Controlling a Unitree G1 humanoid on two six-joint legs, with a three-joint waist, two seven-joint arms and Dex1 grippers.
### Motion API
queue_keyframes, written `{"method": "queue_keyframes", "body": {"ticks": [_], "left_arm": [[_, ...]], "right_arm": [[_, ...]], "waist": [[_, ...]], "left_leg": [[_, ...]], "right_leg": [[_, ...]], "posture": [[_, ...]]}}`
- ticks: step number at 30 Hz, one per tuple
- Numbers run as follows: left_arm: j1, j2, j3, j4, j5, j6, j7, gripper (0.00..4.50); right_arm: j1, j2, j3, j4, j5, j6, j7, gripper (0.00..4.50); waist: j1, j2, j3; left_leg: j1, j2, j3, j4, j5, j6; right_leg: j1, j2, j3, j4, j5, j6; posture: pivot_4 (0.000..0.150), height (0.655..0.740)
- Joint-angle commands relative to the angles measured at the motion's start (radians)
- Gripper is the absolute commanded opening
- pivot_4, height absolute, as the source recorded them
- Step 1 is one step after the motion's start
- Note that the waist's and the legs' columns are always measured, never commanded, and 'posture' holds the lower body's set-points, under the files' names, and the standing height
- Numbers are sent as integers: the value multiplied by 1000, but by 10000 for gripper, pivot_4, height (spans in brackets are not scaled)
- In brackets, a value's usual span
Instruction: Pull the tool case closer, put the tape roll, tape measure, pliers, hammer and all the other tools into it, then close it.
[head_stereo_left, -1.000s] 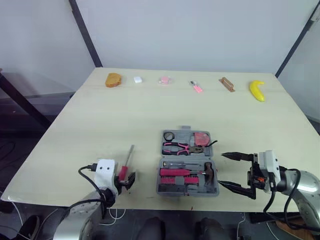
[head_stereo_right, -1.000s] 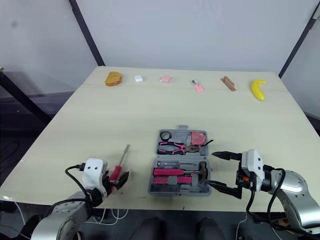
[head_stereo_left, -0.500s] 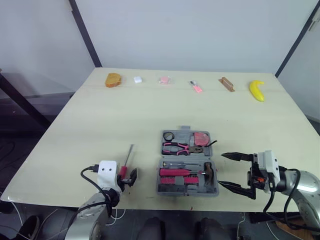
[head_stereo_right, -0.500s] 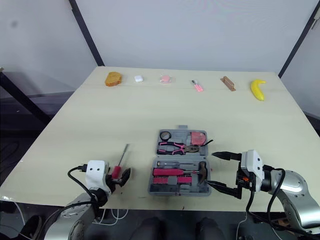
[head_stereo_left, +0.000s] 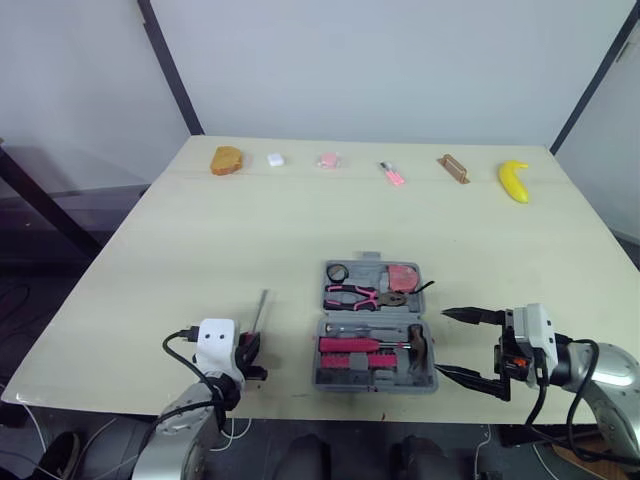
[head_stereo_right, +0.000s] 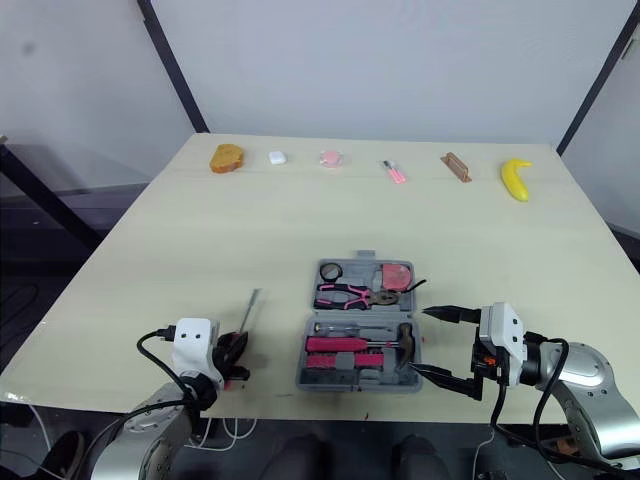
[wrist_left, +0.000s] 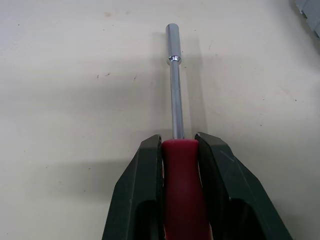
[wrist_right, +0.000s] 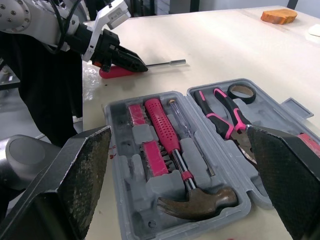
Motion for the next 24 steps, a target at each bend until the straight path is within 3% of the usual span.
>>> {"method": "queue_keyframes", "body": {"ticks": [1, 9, 12, 16, 24], "left_arm": [[9, 56, 9, -30, -1, -7, -51, 5447], [-7, 254, 23, -137, -91, 83, -243, 5447], [-60, 384, 13, -170, -163, 135, -388, 5447], [-124, 482, -36, -187, -204, 163, -487, 5447], [-462, 583, -251, -116, -234, 242, -675, 5447]], "right_arm": [[-17, 1, -2, -32, 11, -8, 2, 45000], [-34, 0, 4, -23, 17, -4, 9, 45000], [-42, 2, 3, -15, 18, -5, 13, 45000], [-36, 0, -2, -21, 21, -2, 14, 45000], [17, -3, -34, -49, 19, -9, -15, 45000]], "waist": [[-3, 0, 0], [-8, -1, 1], [-6, -1, 1], [-7, -1, 2], [1, -1, 3]], "left_leg": [[0, 0, 0, 0, 0, 0], [0, 2, -1, 0, 0, 0], [-1, 1, -1, 0, 0, 0], [0, 1, 0, 0, 0, 0], [-1, 0, 2, 0, 0, 0]], "right_leg": [[0, 0, 0, 0, 0, 0], [0, 0, 0, 0, 0, 0], [0, 0, -1, 0, 0, 0], [0, 1, -1, 0, 0, 0], [0, 2, -1, 0, 0, 0]], "posture": [[1500, 7400], [1500, 7400], [1500, 7400], [1500, 7400], [1500, 7400]]}}
